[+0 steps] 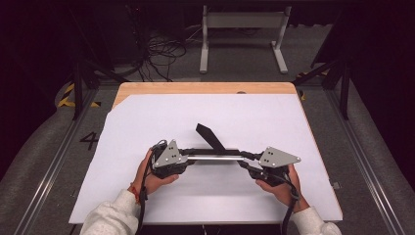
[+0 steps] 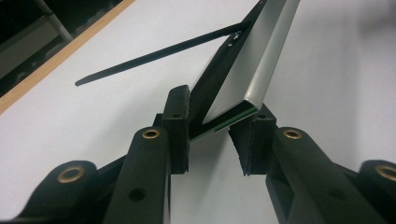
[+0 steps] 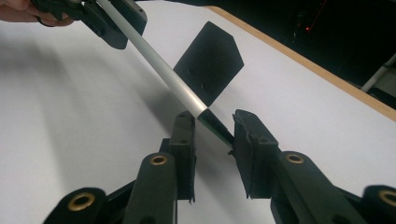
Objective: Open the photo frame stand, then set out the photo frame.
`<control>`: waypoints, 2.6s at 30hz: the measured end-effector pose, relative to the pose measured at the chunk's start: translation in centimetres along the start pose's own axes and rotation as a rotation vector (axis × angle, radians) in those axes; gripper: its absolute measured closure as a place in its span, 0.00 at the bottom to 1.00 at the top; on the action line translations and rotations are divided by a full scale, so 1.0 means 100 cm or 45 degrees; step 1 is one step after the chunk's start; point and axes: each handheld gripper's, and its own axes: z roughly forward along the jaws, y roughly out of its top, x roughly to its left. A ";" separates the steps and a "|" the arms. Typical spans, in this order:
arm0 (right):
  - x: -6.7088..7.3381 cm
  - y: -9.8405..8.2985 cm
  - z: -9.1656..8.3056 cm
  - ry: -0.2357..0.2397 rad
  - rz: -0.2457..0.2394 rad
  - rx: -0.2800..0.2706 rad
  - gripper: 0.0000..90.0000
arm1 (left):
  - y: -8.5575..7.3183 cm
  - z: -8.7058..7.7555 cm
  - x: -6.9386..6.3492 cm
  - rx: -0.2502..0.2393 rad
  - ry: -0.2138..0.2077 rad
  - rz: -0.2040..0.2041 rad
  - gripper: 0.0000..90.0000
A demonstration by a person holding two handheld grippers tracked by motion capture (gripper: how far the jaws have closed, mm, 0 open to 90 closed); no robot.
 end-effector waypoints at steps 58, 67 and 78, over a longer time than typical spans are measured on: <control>-0.003 0.009 -0.011 0.009 0.126 -0.156 0.83 | 0.006 -0.008 0.004 -0.137 -0.010 -0.107 0.80; -0.008 0.008 -0.006 -0.006 0.180 -0.182 0.83 | 0.004 -0.004 0.007 -0.167 0.013 -0.153 0.78; -0.016 0.006 0.001 -0.018 0.278 -0.200 0.82 | 0.002 0.005 0.013 -0.180 0.037 -0.221 0.77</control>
